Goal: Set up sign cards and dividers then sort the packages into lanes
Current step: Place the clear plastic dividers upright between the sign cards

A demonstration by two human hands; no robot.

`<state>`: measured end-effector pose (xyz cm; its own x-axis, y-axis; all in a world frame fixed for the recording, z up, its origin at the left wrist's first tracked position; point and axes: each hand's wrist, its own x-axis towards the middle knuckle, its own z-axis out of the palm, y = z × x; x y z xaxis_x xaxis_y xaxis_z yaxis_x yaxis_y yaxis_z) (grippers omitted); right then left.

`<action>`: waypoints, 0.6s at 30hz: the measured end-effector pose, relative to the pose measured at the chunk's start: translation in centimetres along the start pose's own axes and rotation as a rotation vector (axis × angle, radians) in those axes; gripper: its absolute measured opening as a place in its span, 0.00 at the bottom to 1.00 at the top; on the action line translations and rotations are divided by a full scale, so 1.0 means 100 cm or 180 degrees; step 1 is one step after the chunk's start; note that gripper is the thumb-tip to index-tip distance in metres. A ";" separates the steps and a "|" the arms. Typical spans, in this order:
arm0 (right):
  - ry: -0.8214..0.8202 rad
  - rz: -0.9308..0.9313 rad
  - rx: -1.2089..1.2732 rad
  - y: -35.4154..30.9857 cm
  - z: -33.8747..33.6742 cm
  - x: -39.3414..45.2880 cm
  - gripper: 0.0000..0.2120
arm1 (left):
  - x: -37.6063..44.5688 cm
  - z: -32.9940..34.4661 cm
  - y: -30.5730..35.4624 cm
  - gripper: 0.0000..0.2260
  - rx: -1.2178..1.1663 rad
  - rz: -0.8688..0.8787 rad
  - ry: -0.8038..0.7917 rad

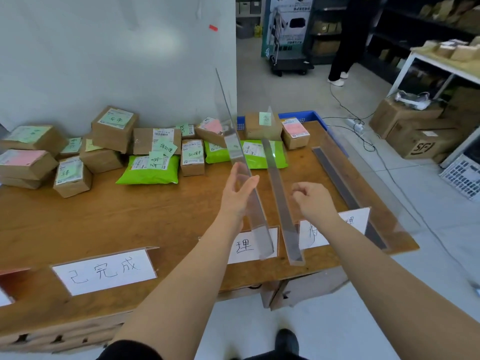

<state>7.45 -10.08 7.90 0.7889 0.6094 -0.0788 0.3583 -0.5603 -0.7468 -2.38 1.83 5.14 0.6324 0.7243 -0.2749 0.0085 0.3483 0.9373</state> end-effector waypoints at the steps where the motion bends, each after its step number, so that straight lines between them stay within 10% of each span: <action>1: -0.0052 0.0001 -0.0079 0.003 0.004 0.000 0.10 | -0.001 0.001 0.001 0.34 0.0015 -0.0027 0.0015; 18: -0.0338 0.0118 -0.0509 0.049 0.020 -0.033 0.16 | -0.001 0.013 -0.012 0.40 0.0418 -0.0078 -0.0056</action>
<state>5.64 -13.74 3.18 0.7489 0.6378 -0.1799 0.4114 -0.6602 -0.6284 -1.50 0.56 4.32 0.6443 0.7055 -0.2954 0.1248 0.2841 0.9507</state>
